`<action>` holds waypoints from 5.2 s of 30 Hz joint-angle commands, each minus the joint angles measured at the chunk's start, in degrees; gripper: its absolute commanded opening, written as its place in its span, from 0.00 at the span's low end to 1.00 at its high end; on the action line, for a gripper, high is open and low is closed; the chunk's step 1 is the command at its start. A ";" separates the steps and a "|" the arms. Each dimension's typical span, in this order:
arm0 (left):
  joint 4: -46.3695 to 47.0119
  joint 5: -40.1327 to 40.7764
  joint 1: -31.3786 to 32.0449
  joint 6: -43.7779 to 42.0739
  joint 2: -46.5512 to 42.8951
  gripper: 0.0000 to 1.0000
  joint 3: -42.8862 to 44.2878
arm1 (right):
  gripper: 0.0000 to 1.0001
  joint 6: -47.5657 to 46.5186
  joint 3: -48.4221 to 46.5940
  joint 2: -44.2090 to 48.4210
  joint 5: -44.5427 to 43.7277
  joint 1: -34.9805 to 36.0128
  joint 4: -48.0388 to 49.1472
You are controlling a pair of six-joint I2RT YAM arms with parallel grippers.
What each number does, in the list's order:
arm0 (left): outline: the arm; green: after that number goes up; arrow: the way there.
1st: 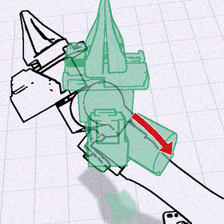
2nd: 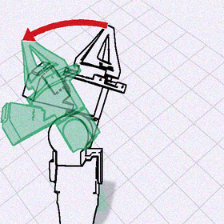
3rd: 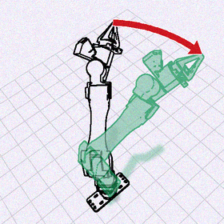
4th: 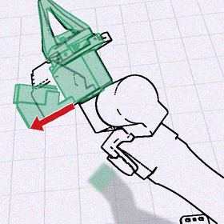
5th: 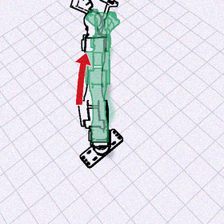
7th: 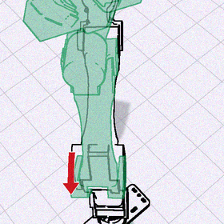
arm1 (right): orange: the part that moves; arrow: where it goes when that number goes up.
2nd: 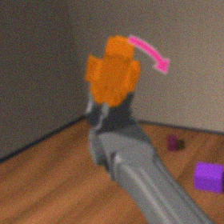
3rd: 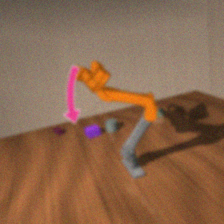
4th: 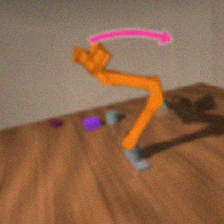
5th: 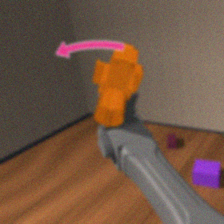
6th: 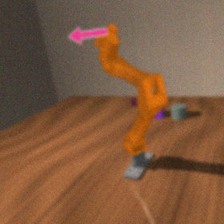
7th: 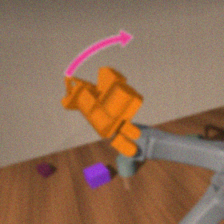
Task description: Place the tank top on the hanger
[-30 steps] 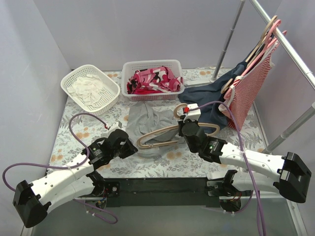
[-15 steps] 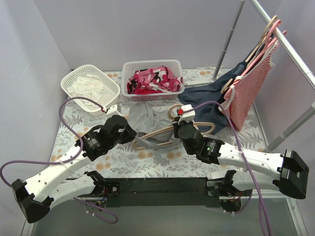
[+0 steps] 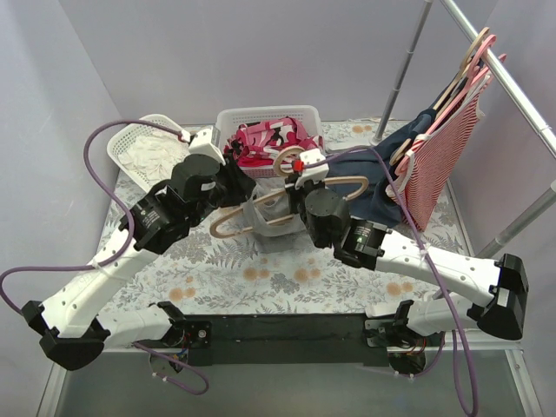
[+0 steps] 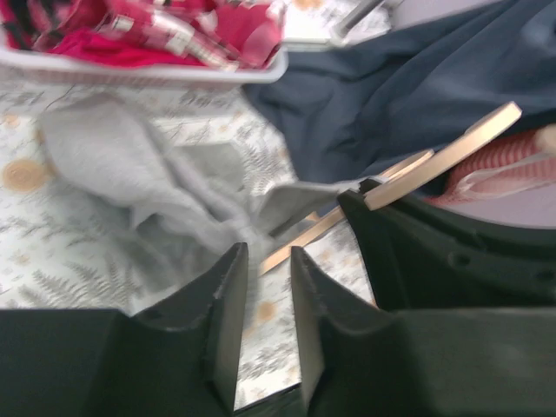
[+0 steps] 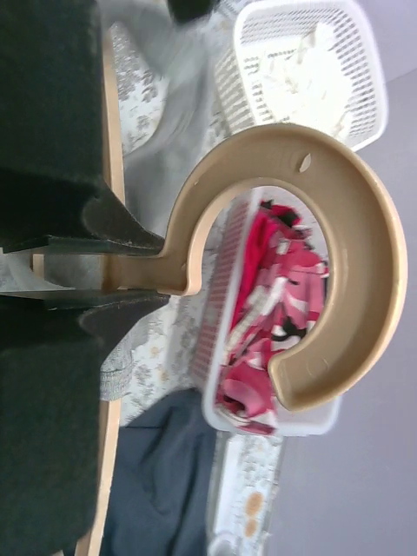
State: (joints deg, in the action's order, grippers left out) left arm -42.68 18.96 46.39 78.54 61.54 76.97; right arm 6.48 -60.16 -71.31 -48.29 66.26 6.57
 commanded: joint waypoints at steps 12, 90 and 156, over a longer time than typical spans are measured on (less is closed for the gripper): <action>13.47 0.72 -0.16 -15.96 3.69 0.70 29.38 | 0.01 -20.98 -39.20 -6.38 1.45 1.68 0.73; -9.27 -21.51 -0.25 -32.84 -9.86 0.27 4.60 | 0.01 -2.35 -19.73 7.67 23.86 -8.25 -11.40; 8.39 -23.79 -0.25 -29.68 -29.10 0.00 -7.27 | 0.01 13.56 -1.98 18.75 45.66 -24.51 -9.73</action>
State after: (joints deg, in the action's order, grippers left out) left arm -38.28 -3.49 46.33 48.86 33.41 68.25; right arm 19.35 -59.90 -53.58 1.10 42.00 -1.58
